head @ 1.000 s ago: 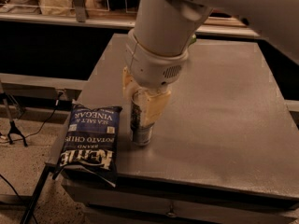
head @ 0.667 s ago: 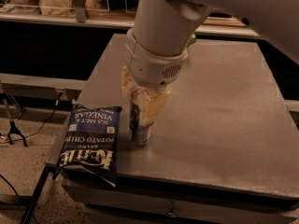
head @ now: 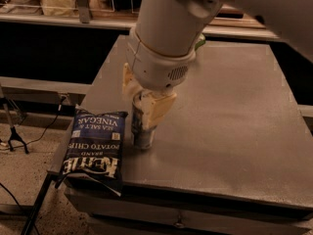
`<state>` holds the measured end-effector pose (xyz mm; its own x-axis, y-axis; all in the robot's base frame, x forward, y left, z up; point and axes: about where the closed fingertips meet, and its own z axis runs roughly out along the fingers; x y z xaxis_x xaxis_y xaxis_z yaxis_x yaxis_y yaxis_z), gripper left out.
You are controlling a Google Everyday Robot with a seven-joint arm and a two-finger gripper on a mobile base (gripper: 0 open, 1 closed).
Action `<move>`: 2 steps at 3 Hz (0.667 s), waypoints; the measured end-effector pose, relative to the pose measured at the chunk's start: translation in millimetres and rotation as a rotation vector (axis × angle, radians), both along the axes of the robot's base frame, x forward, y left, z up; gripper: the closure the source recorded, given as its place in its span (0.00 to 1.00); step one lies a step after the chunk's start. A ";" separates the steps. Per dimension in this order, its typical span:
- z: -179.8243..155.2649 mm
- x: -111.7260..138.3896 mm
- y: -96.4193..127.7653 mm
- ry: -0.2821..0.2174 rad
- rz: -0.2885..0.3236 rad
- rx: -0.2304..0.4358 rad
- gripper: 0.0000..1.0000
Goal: Move redbull can near blue chip bag
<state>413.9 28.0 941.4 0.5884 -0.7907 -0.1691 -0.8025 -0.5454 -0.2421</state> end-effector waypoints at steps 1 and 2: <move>4.2 -1.2 1.6 -0.011 0.001 0.004 0.00; 4.2 -1.2 1.7 -0.012 0.001 0.004 0.00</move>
Offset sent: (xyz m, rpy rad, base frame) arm -0.0012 0.0016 0.0042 0.0040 -0.0115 0.0013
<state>412.7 29.7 945.6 0.5914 -0.7893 -0.1654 -0.7989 -0.5454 -0.2536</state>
